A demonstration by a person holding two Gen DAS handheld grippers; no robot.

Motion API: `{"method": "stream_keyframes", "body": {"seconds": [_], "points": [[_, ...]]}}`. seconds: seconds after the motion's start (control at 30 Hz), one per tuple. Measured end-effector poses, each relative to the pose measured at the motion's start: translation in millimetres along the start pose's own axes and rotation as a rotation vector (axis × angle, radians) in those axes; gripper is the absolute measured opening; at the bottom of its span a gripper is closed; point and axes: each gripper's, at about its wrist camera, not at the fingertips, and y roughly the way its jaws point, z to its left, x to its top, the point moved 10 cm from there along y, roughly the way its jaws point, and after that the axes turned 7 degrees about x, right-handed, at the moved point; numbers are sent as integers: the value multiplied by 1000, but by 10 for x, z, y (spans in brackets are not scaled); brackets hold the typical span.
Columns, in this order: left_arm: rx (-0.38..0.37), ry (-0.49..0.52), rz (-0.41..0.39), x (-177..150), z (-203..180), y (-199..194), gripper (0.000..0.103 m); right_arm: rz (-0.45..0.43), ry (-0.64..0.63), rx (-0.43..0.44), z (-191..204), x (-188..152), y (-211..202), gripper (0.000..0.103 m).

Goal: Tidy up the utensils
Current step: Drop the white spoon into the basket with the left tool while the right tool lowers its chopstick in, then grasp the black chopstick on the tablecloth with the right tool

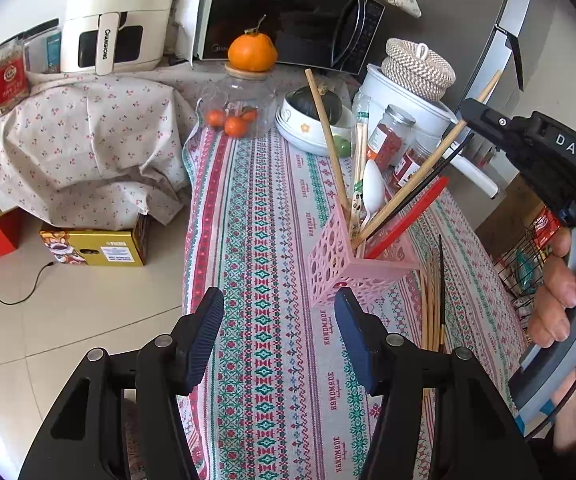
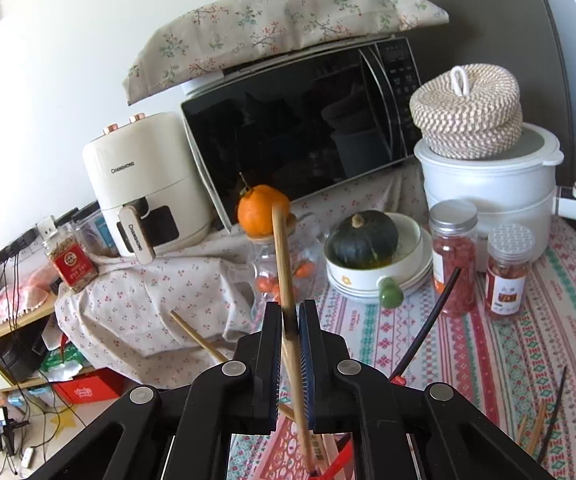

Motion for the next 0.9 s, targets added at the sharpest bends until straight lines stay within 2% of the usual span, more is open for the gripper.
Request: {"method": "stream_keyframes", "body": {"seconds": [0.07,0.13,0.33,0.6,0.7,0.73,0.9], "points": [[-5,-4,-1,8,-19,-12,64,12,11,8,-14,-13,5,21],[-9,-3,1,10,-53,-16,66,13,17,18,-24,-16,-36,50],[-15,11,8,-13,-181,-16,75,-4,-22,26,-54,61,-301,76],[6,8,21,-37,-308,26,95,-6,-70,-62,-419,52,-711,97],[7,16,21,-50,-389,52,103,5,-83,-106,-604,17,-822,100],[6,21,25,-60,-423,64,103,13,-92,-126,-670,-4,-853,102],[8,51,36,-124,-583,130,103,86,-132,-229,-1008,-171,-938,103]]}}
